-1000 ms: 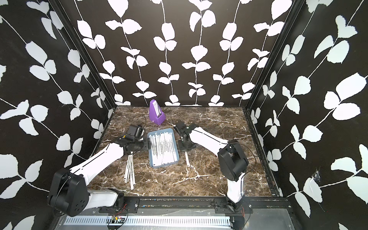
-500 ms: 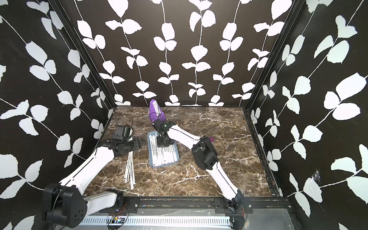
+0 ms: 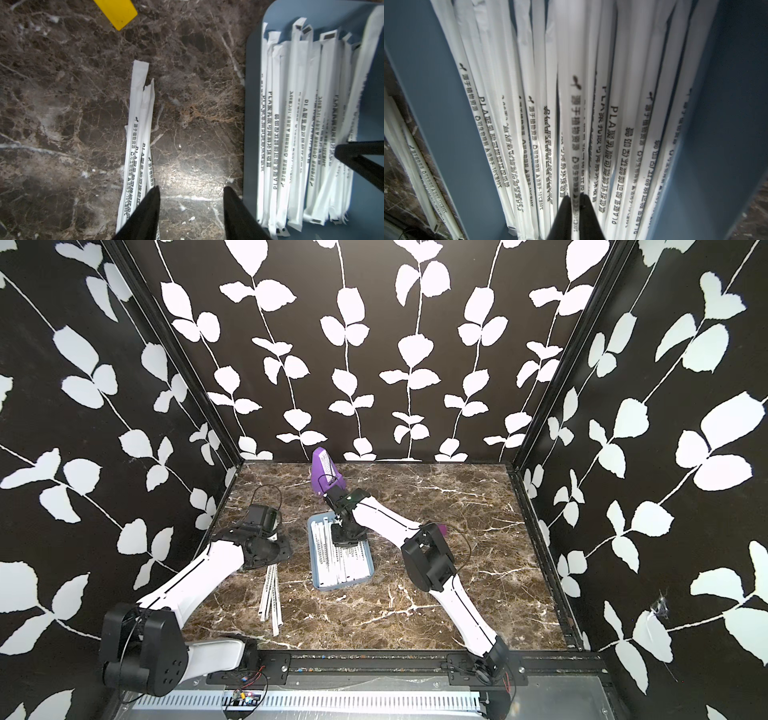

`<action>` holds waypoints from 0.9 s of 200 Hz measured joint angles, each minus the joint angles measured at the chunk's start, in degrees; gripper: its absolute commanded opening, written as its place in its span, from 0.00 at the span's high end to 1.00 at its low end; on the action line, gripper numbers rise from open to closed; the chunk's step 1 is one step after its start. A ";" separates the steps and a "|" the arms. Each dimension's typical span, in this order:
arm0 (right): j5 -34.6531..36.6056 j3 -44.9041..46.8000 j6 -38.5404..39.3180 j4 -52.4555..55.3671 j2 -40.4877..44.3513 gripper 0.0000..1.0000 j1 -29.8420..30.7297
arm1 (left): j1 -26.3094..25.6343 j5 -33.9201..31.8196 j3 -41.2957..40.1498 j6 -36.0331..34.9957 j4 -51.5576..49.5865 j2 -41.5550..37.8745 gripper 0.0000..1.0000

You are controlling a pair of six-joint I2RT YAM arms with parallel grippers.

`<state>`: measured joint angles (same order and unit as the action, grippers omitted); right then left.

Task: Put the straws into the storage box
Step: Place the straw in the storage box, then pick up the straw from the center of the board.

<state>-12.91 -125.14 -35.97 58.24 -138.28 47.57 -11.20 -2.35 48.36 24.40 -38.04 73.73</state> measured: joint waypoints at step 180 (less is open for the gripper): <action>0.17 16.26 1.99 -9.60 14.80 0.66 0.11 | 1.77 -5.49 -1.73 2.49 -4.70 10.99 0.74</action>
<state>-12.73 -108.88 -33.98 48.64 -123.48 47.68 -9.43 -7.84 46.63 26.89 -42.74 84.73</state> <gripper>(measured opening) 0.345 0.277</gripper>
